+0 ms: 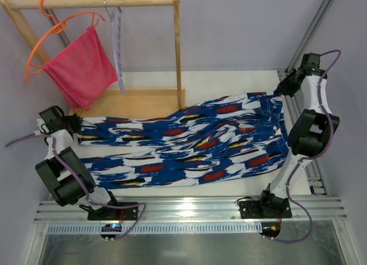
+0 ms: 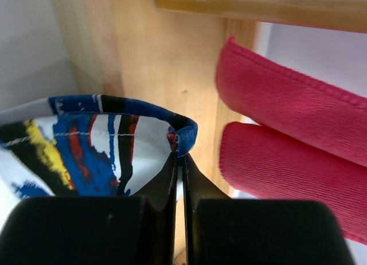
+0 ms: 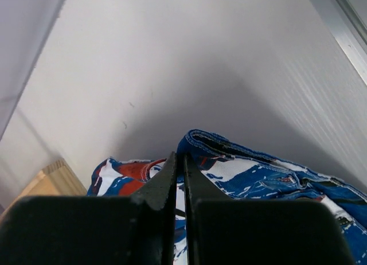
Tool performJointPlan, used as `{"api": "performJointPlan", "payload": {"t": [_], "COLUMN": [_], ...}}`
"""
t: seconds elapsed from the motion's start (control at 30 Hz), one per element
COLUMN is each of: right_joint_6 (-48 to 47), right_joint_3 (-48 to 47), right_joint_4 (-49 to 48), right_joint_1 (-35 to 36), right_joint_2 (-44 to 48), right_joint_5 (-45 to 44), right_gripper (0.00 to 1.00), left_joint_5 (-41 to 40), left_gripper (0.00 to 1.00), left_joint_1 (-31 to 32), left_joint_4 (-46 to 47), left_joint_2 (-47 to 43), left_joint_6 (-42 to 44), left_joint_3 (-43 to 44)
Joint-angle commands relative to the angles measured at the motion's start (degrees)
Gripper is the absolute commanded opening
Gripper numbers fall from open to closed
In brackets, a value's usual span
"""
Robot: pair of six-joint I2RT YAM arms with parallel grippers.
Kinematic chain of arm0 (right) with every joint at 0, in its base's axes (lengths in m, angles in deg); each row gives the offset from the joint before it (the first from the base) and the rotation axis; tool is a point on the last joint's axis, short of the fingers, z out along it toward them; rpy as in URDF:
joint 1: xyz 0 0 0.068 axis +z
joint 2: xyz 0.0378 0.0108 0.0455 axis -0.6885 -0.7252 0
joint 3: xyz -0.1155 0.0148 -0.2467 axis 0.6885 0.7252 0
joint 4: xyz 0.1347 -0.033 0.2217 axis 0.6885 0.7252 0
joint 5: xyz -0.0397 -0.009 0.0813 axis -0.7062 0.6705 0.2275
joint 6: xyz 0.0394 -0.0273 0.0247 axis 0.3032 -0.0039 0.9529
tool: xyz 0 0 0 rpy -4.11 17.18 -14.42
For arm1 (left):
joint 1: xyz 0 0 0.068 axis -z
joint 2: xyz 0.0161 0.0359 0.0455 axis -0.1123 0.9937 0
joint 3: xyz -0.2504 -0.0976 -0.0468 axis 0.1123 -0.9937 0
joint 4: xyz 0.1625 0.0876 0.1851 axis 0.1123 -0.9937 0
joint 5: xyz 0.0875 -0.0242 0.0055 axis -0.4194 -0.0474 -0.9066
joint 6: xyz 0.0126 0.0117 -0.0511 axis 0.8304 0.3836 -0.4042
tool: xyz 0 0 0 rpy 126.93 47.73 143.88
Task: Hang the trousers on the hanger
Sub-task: Fold the trousers
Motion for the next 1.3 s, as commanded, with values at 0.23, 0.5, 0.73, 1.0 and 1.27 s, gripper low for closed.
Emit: {"api": "performJointPlan", "payload": {"t": [0.23,0.5,0.73,1.0,1.27], "right_joint_6": [-1.1,1.9,2.8,5.3,8.4], "right_joint_3": [9.6,21.5,30.3,39.5,41.6], "right_joint_4": [-11.6,-20.7,-24.6,-26.0,-27.6], "right_joint_1": [-6.1,-11.6,-12.7,-18.7,-23.3], "right_joint_2": [16.2,20.0,24.5,31.2,33.2], "right_joint_5": [9.5,15.1,14.7,13.0,15.9], "right_gripper": [0.04,0.04,0.04,0.04,0.04], "left_joint_5": [10.2,13.7,14.3,8.1,5.6], "left_gripper": [0.00,0.00,0.00,0.00,0.00], "left_joint_1": [-6.3,-15.0,-16.8,-18.6,-19.8], "left_joint_4": [7.1,3.5,1.7,-9.2,-15.3], "left_joint_2": [-6.9,-16.4,-23.6,-33.7,-35.2], "left_joint_6": [0.6,2.7,2.7,2.8,3.6], "left_joint_3": [-0.7,-5.5,-11.6,-15.2,-13.0]}}
